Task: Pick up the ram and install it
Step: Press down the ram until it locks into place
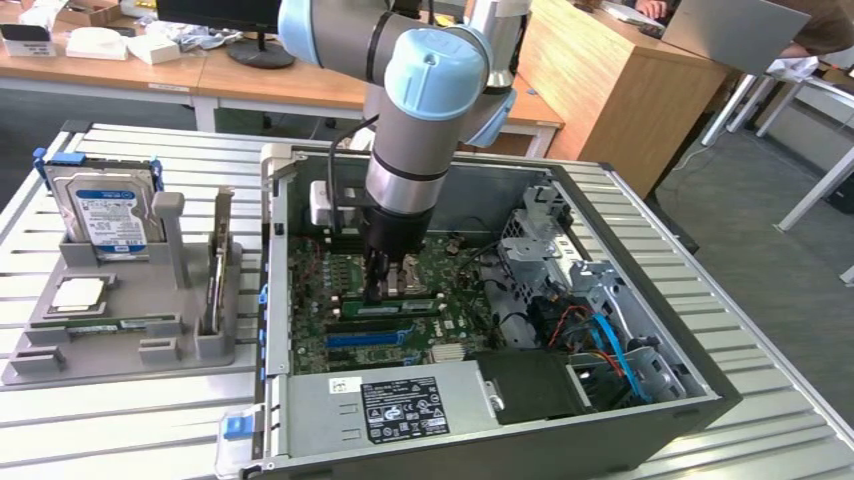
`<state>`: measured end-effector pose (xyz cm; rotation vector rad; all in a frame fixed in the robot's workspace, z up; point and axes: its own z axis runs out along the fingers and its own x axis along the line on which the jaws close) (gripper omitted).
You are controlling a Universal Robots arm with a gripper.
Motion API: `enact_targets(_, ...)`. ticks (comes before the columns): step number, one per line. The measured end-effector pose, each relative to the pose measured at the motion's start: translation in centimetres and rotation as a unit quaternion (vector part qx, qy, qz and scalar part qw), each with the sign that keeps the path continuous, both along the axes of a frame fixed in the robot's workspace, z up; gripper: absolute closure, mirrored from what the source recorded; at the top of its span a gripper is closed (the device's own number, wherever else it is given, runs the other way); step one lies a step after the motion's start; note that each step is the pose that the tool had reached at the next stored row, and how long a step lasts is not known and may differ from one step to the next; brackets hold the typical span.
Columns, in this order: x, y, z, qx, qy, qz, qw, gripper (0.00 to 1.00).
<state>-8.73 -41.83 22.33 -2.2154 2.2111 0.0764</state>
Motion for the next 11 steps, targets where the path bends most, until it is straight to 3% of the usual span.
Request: enact_targets(11, 0.00, 0.01, -0.10, 0.0001, -0.0001, 0.000, 1.0000, 0.90)
